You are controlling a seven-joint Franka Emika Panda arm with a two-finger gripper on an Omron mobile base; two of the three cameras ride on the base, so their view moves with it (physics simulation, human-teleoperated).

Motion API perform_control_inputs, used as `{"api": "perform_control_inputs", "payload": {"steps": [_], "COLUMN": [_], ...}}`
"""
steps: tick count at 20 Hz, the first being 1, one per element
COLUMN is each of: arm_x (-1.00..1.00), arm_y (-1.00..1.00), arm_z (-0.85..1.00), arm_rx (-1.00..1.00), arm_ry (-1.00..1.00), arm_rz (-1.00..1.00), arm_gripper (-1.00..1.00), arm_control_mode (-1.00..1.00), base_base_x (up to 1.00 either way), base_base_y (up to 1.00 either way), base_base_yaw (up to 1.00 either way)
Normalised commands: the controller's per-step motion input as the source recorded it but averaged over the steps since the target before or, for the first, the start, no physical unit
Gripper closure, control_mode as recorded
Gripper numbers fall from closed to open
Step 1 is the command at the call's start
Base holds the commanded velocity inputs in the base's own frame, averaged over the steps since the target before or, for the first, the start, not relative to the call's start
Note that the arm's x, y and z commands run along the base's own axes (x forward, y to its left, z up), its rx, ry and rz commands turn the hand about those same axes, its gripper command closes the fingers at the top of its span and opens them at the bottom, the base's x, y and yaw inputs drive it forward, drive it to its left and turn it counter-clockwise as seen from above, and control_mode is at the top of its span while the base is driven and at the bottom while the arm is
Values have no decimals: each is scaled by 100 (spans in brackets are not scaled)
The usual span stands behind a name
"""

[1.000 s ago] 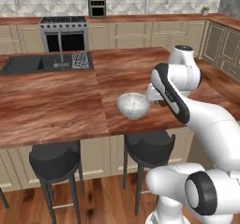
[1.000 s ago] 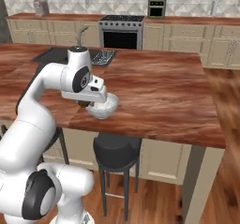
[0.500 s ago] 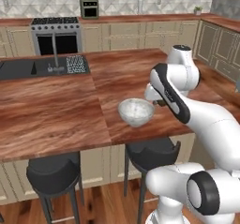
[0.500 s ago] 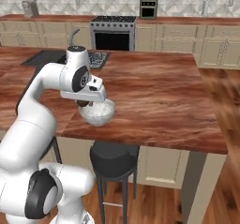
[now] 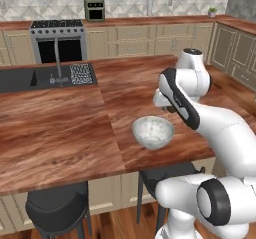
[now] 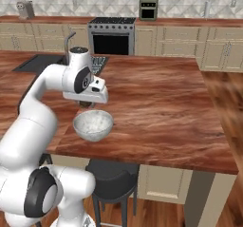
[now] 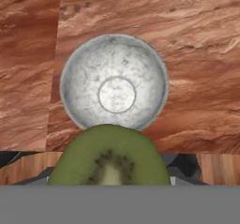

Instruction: Take the fruits from the plate on the dining counter and place two fruits in each bowl.

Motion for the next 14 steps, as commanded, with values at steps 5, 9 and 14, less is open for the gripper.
{"api": "perform_control_inputs", "payload": {"steps": [5, 9, 14], "arm_x": [70, 5, -1], "arm_y": [0, 1, 12], "arm_z": [-46, -99, -62], "arm_rx": [0, -3, -1], "arm_ry": [0, 0, 0], "arm_rz": [0, 0, 0], "arm_gripper": [100, 100, 100], "arm_control_mode": [-100, -100, -100], "base_base_x": [0, 0, 0], "base_base_y": [0, 0, 0], "base_base_yaw": [0, 0, 0]}}
